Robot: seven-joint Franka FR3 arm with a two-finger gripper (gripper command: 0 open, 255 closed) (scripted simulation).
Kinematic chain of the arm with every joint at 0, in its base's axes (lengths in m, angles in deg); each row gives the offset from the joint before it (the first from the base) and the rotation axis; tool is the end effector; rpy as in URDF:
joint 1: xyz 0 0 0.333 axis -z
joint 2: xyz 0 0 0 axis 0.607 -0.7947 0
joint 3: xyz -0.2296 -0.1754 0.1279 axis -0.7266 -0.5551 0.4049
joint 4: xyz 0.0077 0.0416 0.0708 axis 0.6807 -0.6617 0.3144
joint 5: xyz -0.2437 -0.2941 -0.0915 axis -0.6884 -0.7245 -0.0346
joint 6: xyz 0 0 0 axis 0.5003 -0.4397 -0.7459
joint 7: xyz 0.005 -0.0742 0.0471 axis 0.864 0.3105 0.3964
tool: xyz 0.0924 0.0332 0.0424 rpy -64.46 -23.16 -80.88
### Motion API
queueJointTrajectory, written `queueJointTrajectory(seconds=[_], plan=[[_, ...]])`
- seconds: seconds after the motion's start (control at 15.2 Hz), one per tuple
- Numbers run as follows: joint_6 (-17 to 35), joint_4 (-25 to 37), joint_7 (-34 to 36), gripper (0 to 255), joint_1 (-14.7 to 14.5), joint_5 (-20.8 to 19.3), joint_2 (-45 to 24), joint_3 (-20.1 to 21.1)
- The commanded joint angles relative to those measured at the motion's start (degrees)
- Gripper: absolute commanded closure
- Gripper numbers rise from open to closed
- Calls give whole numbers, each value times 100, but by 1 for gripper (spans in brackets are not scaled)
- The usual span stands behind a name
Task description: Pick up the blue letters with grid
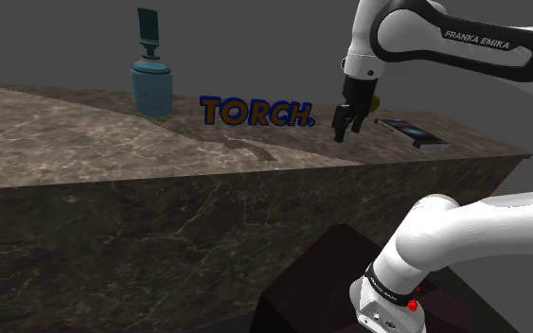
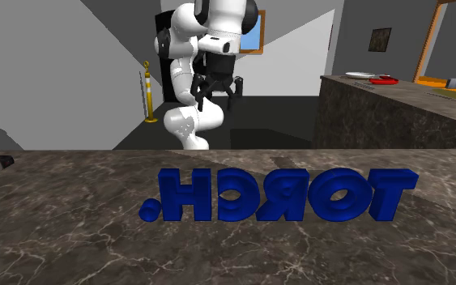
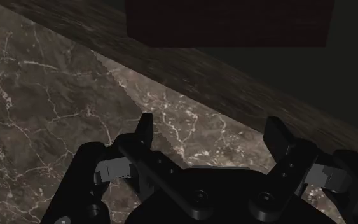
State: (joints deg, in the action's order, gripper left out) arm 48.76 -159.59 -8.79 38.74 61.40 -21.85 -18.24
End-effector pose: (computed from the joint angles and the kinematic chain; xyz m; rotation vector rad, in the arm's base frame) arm 0.2965 -0.0047 0.5981 3.0228 -0.0536 -0.1481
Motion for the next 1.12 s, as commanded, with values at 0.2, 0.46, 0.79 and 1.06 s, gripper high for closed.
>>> queueJointTrajectory(seconds=[0.2, 0.46, 0.79, 1.06], plan=[[397, 207, -850, 0, -138, -212, -422, -393], [883, 619, -1966, 0, -352, -348, -1081, -874], [1362, 1335, -3370, 0, -643, -259, -2019, -1386], [1600, 2061, -4507, 0, -861, 13, -2835, -1713]])
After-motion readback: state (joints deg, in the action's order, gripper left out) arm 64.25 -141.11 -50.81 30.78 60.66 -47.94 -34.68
